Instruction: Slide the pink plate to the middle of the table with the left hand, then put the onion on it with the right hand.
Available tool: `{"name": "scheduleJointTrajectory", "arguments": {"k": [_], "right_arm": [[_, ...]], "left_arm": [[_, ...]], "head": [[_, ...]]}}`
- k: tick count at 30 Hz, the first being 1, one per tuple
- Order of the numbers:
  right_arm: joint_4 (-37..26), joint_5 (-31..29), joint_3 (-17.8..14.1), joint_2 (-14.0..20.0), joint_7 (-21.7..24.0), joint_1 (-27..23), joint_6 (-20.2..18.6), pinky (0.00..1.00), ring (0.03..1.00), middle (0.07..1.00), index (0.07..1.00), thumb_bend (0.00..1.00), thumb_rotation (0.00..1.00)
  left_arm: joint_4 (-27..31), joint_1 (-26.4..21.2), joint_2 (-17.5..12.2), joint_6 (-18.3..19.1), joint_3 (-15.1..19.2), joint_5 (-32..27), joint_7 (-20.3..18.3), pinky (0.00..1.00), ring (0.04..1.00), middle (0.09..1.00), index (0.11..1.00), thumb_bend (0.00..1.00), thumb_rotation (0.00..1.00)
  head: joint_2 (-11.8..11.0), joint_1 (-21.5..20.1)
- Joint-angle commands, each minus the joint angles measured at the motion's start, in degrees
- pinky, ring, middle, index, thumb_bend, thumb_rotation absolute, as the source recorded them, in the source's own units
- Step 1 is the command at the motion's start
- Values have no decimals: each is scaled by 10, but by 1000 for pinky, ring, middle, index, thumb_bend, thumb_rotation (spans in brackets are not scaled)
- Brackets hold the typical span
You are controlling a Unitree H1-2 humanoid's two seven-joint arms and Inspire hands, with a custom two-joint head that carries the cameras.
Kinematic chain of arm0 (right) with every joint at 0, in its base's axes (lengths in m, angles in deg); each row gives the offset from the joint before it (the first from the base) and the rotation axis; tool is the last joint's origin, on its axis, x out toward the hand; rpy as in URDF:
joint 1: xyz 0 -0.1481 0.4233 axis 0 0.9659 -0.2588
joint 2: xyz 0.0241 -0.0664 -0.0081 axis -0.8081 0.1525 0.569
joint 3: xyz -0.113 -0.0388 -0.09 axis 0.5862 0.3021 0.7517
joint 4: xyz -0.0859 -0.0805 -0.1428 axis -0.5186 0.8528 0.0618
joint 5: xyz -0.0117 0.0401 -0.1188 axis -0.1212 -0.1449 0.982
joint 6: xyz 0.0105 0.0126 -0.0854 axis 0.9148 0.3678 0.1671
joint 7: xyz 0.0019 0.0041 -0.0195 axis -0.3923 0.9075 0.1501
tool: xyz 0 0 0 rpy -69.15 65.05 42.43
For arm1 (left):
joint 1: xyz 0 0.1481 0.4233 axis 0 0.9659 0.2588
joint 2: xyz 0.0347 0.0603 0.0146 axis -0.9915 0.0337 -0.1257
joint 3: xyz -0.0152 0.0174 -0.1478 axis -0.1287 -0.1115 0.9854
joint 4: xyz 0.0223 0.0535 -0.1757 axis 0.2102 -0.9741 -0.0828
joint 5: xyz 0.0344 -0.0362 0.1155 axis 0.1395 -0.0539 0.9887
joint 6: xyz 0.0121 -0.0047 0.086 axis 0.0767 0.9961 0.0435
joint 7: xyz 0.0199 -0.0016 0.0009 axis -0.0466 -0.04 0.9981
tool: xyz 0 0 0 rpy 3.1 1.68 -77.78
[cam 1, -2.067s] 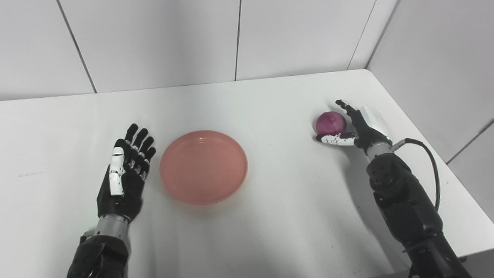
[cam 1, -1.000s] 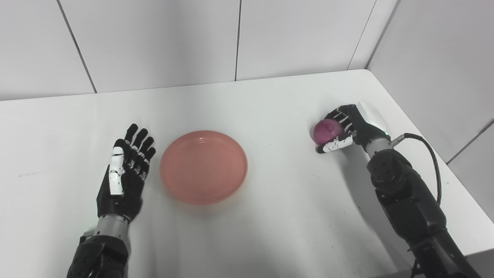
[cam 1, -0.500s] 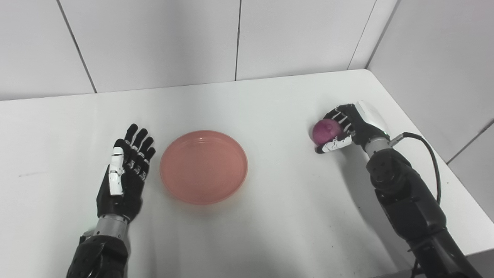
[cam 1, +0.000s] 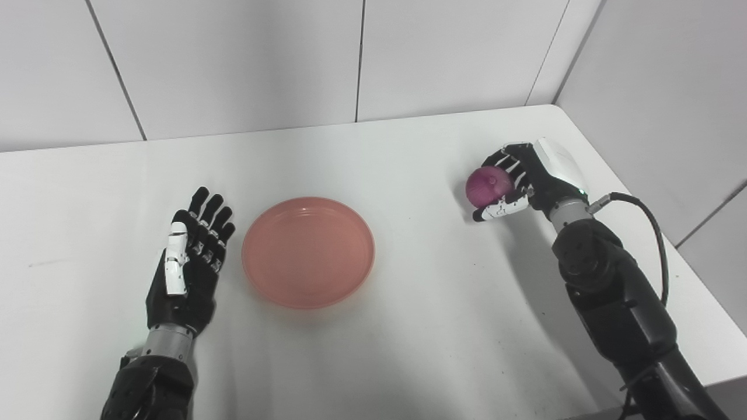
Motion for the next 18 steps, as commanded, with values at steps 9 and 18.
{"name": "scheduleJointTrajectory", "arguments": {"k": [9,18], "right_arm": [[-64,24,4,4,11,-38,6,413,487,543,489,515,132],[-89,46,29,-12,24,-59,5,309,394,484,489,515,133]], "left_arm": [[-13,15,1,16,-3,8,6,988,973,977,957,446,1000],[-15,15,6,13,-6,13,11,985,968,971,948,453,1000]], "head": [[-2,5],[-3,13]]}}
